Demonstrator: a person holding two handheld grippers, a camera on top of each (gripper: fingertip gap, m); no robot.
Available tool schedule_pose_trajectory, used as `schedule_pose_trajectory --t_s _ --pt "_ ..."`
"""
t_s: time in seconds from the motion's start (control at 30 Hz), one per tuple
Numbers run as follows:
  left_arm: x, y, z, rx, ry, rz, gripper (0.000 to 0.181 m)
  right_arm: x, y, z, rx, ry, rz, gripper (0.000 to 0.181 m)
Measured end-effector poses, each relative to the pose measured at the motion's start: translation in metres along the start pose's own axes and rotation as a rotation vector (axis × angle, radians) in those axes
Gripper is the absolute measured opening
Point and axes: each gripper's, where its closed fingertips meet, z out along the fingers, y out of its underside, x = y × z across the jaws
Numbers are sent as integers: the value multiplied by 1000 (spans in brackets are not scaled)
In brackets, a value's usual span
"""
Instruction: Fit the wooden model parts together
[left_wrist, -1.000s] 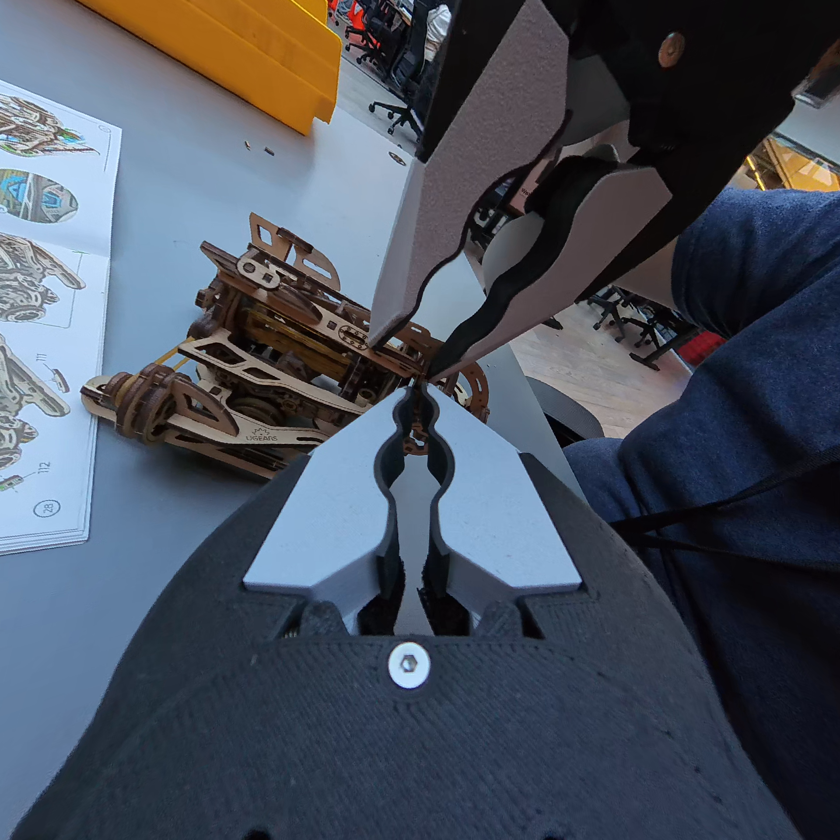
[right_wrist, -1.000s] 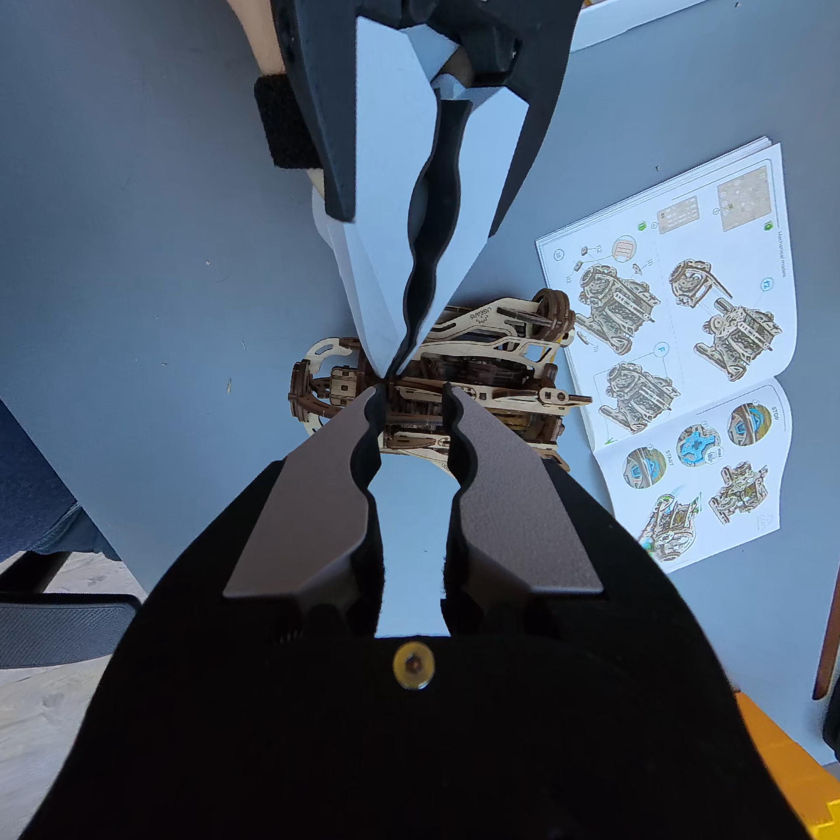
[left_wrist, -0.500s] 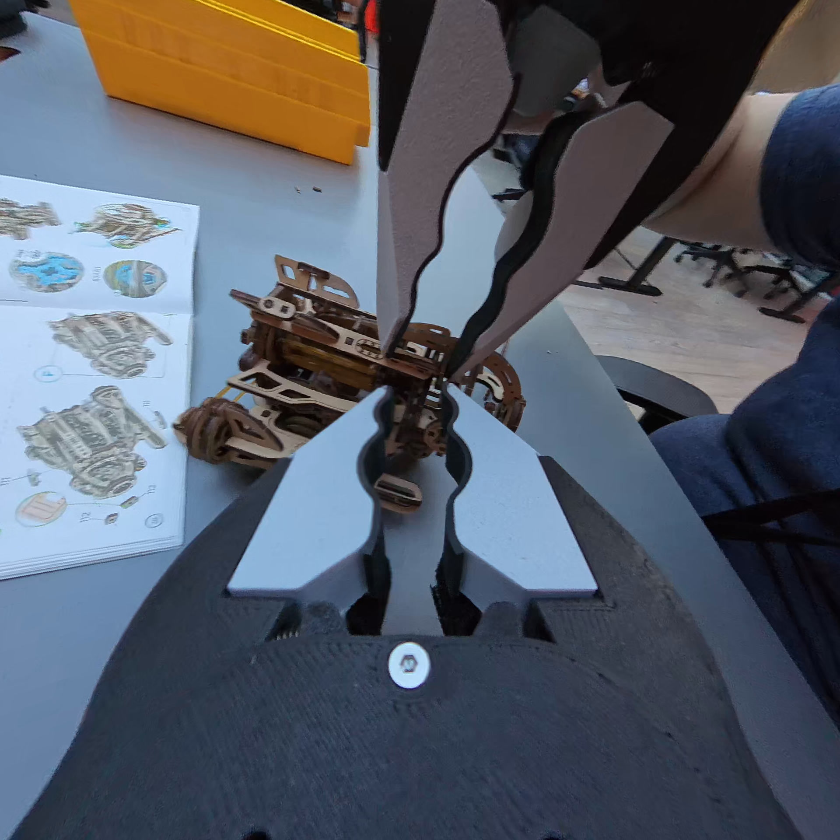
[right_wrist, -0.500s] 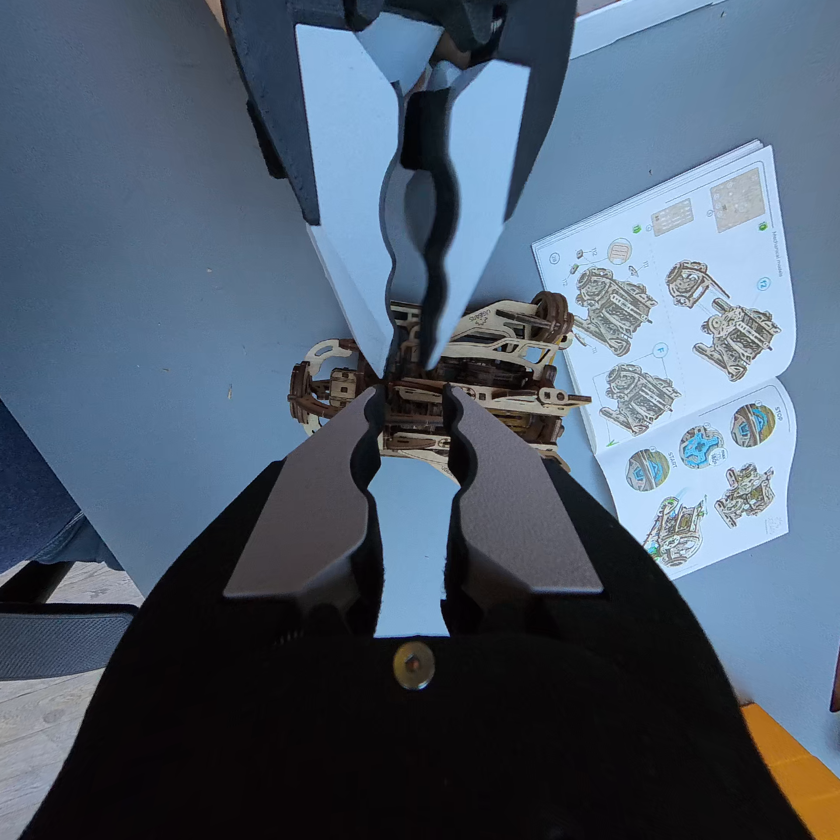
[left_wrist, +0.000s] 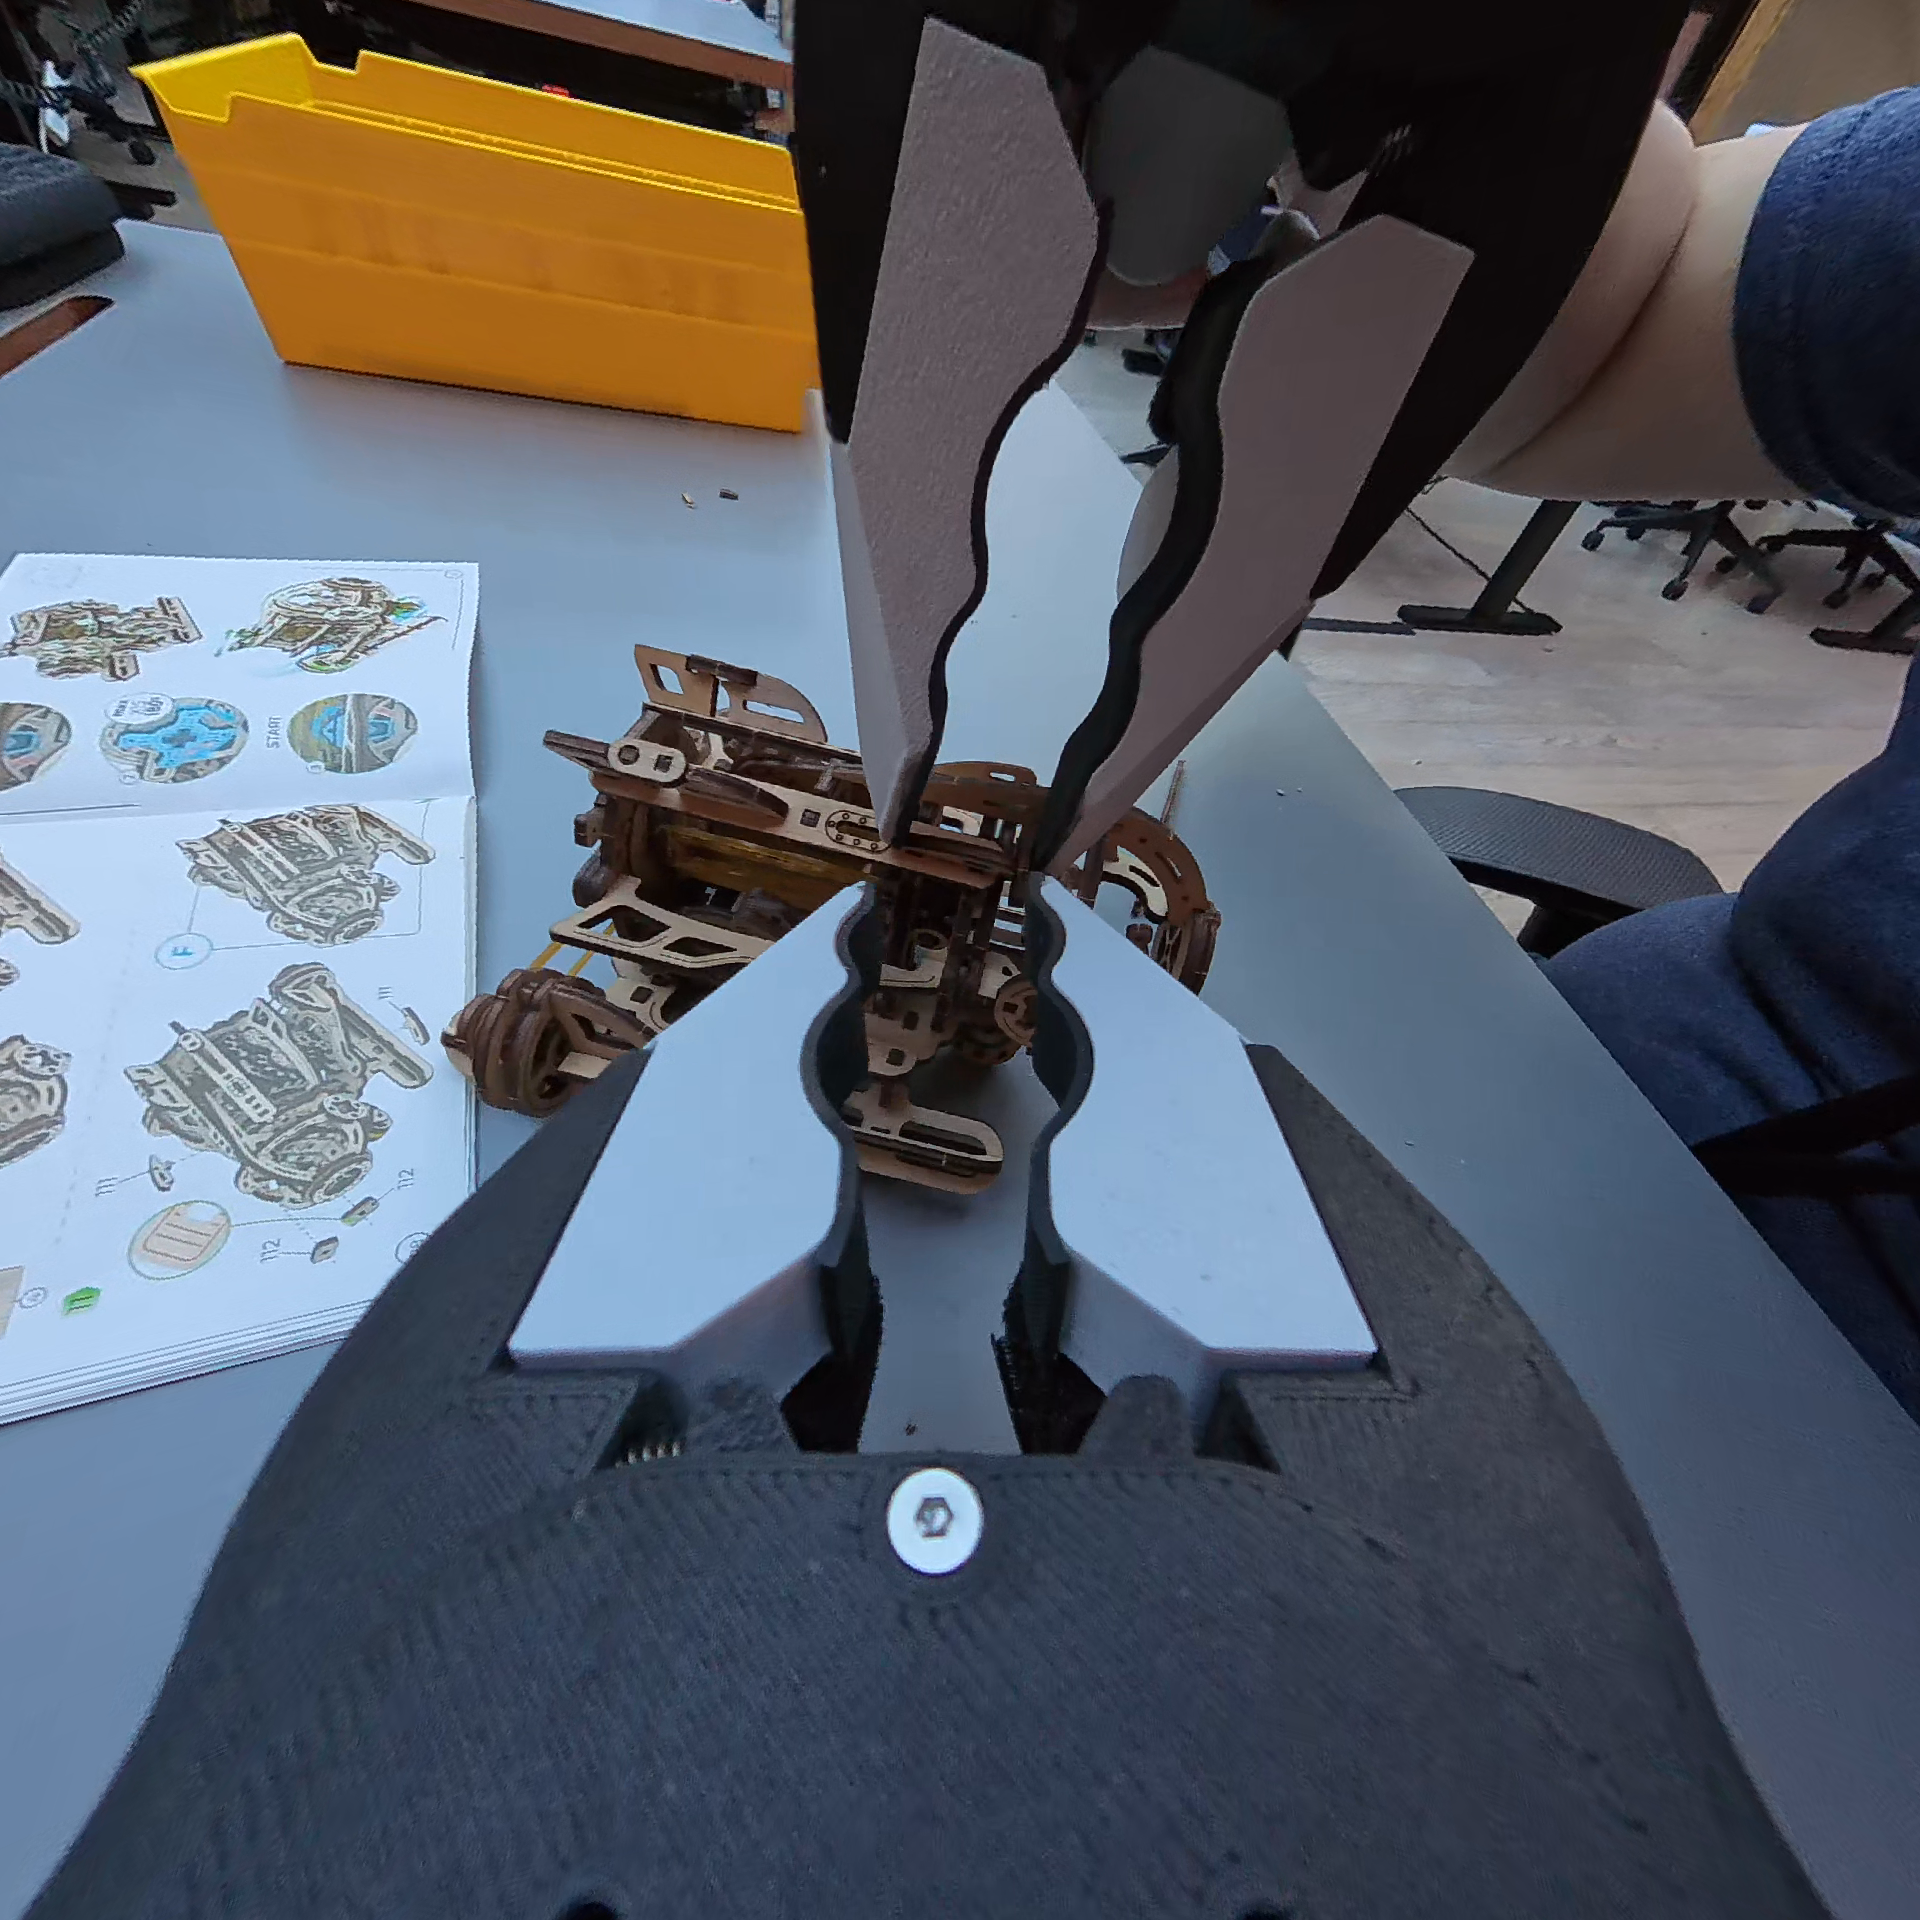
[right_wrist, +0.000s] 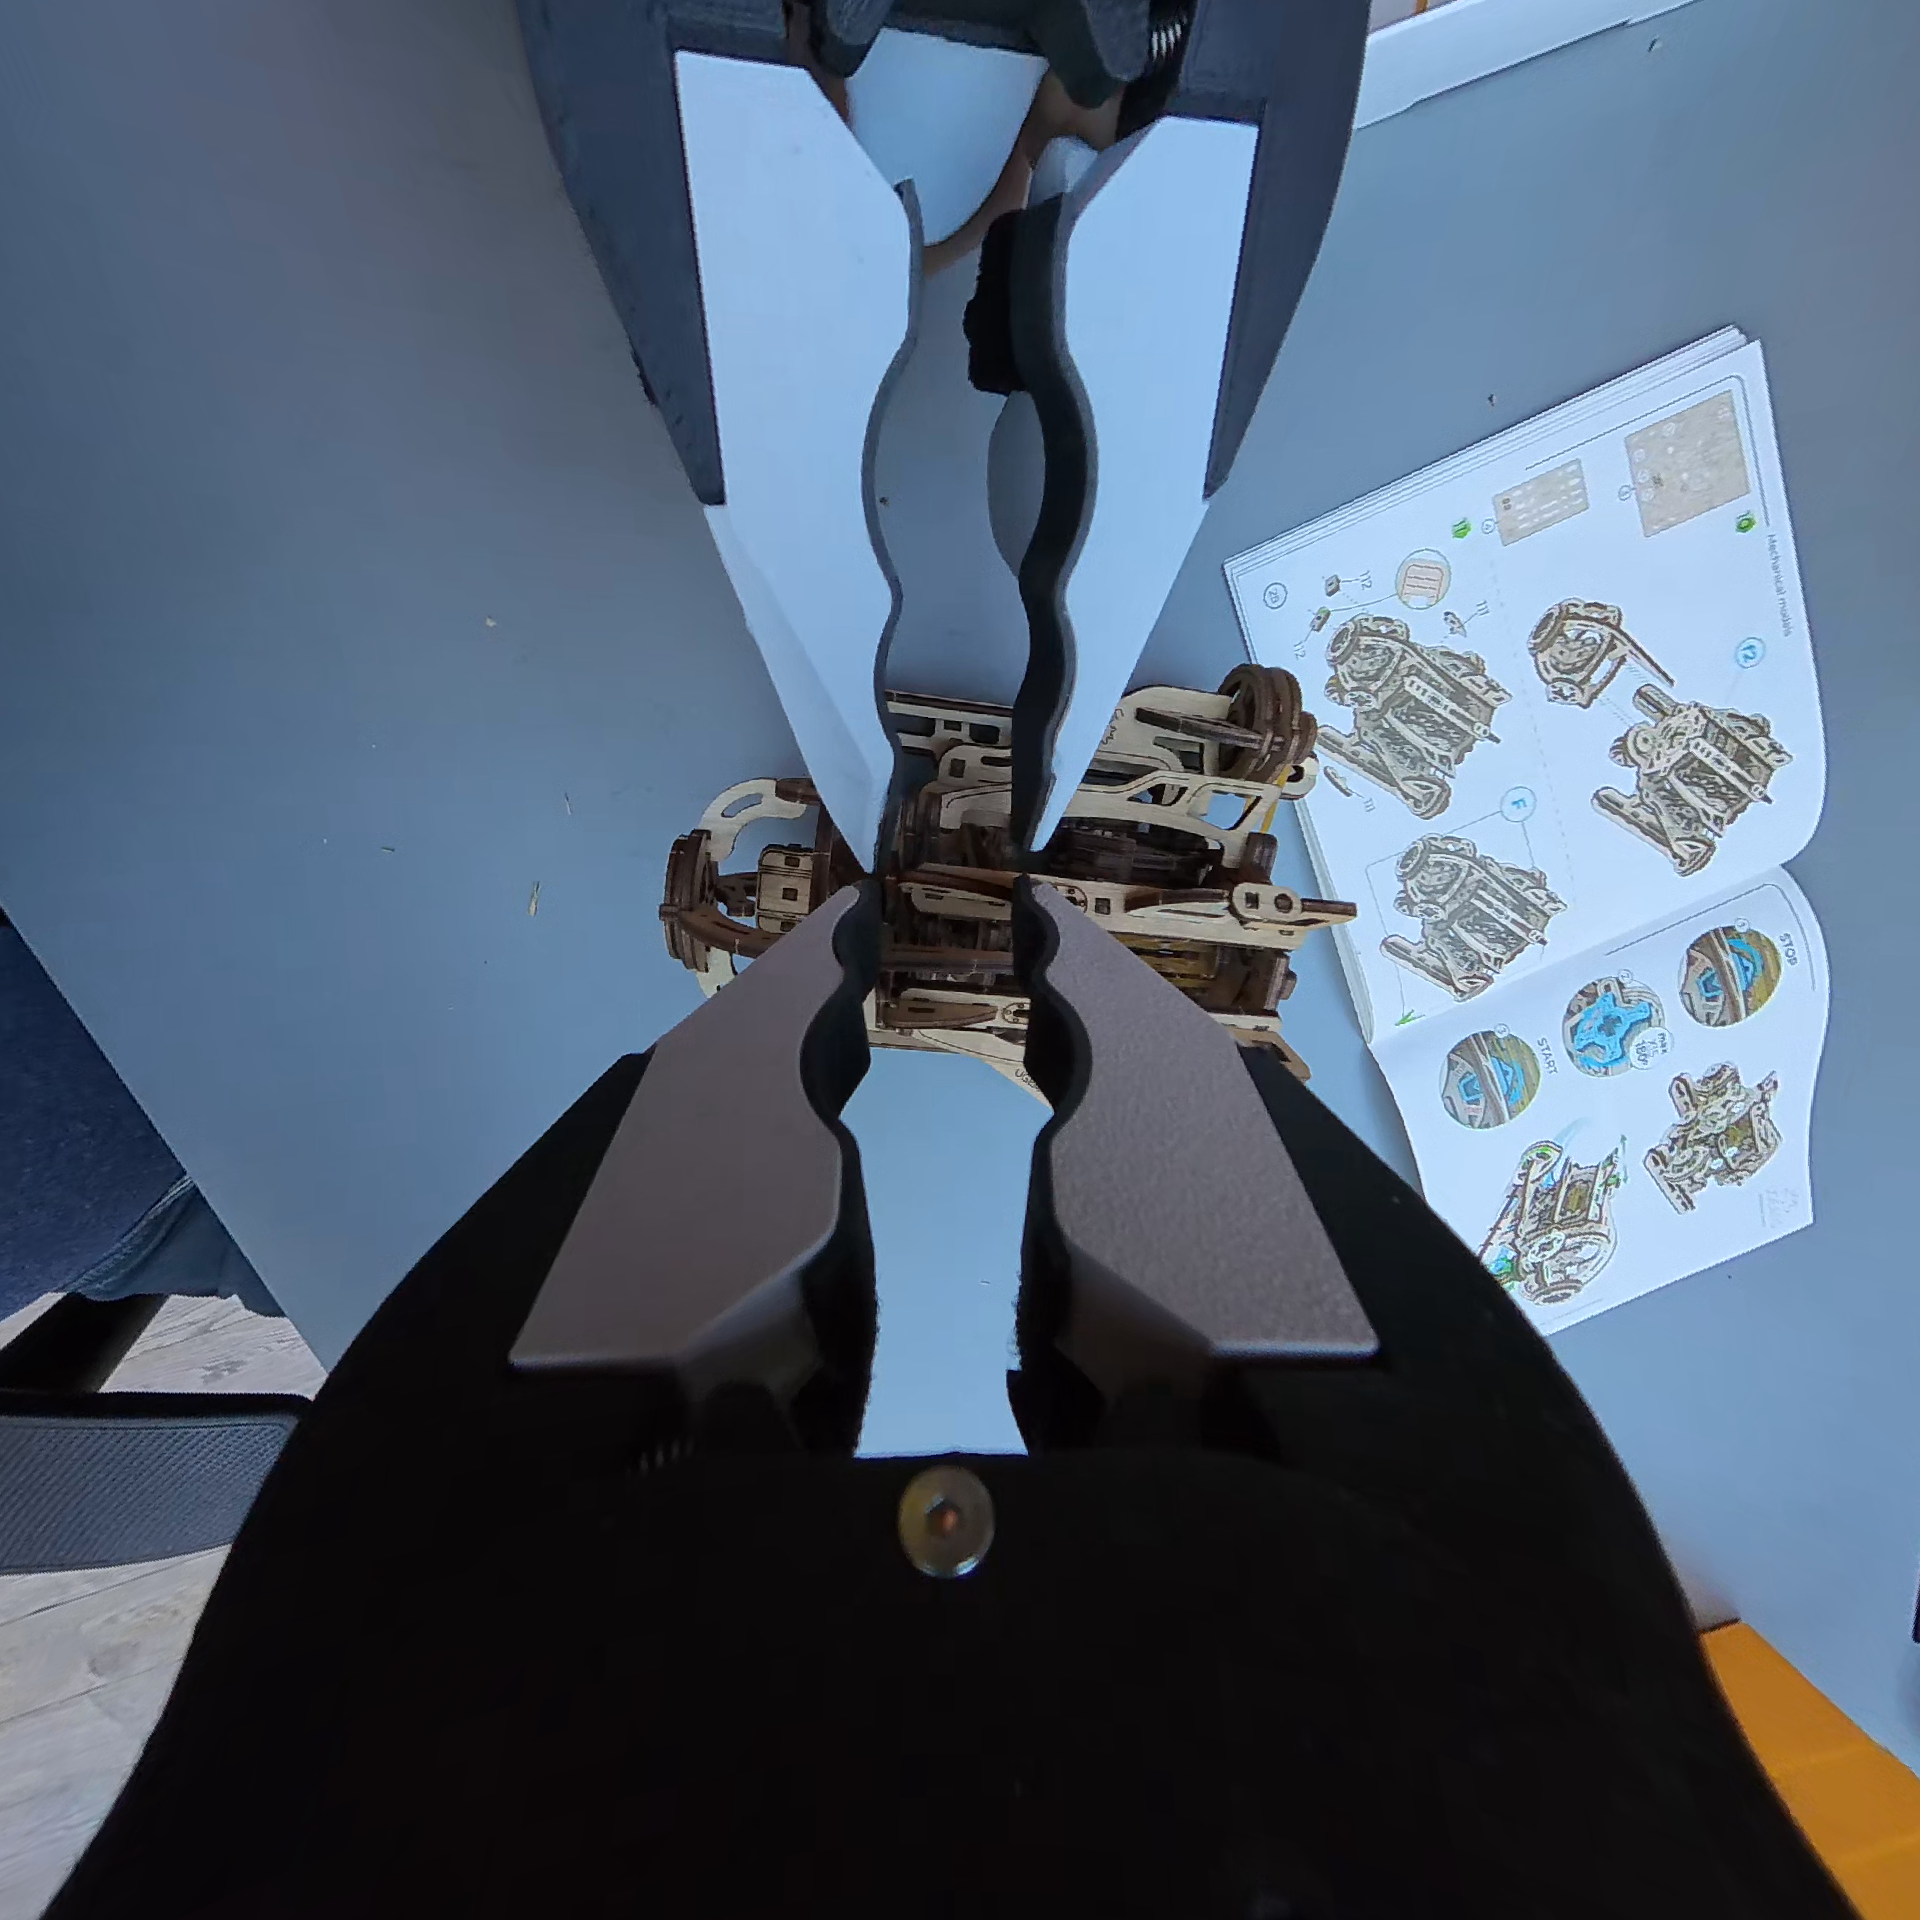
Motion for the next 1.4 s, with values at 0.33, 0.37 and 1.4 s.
schedule_pose_trajectory --t_s 0.33,0.37,1.4 --pt "2 -2 0 22 5 40 20 1 -1 0 10 18 6 24" --pt "2 -2 1 23 8 45 20 1 -1 0 12 21 6 24" --pt "-1 -5 0 51 30 73 30 7 2 0 16 60 30 43"
